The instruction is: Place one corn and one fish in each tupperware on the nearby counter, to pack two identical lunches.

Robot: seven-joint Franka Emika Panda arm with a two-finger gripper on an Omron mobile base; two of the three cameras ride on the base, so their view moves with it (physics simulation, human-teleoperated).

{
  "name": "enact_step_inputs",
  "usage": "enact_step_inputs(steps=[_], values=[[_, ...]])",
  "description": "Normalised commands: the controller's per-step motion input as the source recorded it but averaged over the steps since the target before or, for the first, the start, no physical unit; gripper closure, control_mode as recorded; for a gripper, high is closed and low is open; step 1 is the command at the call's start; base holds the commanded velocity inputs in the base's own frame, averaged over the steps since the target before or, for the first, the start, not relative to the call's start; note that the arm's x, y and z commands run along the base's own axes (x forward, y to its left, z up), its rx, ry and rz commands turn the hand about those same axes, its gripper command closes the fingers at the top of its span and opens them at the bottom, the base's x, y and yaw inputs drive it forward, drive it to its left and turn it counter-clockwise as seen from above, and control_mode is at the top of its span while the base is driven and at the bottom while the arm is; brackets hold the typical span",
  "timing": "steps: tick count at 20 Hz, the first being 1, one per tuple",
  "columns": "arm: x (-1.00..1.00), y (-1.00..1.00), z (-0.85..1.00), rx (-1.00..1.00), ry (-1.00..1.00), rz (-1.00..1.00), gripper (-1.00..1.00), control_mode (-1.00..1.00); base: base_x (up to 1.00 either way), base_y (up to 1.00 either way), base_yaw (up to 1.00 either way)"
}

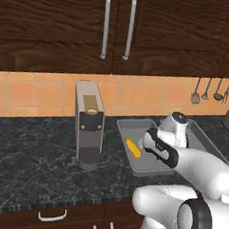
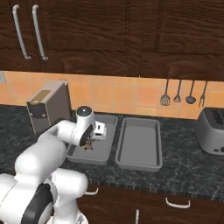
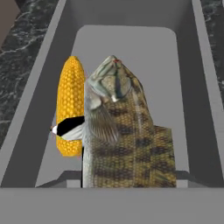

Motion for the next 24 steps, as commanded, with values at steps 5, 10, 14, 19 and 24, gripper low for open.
enact_step_inputs(steps=[5, 10, 14, 19, 24], values=[[0.53, -0.04, -0.28, 0.0, 0.11, 0.0, 1.0, -1.0, 0.0, 0.0, 0.0], [0.48, 0.0, -0.25, 0.0, 0.0, 0.0, 1.0, -1.0, 0.0, 0.0, 0.0], [0.33, 0.0, -0.42, 0.0, 0.0, 0.0, 1.0, -1.0, 0.0, 0.0, 0.0], [0.05, 0.0, -0.45, 0.0, 0.01, 0.0, 1.0, -1.0, 0.0, 0.0, 0.0], [0.03, 0.0, -0.31, 0.0, 0.04, 0.0, 1.0, -1.0, 0.0, 0.0, 0.0]])
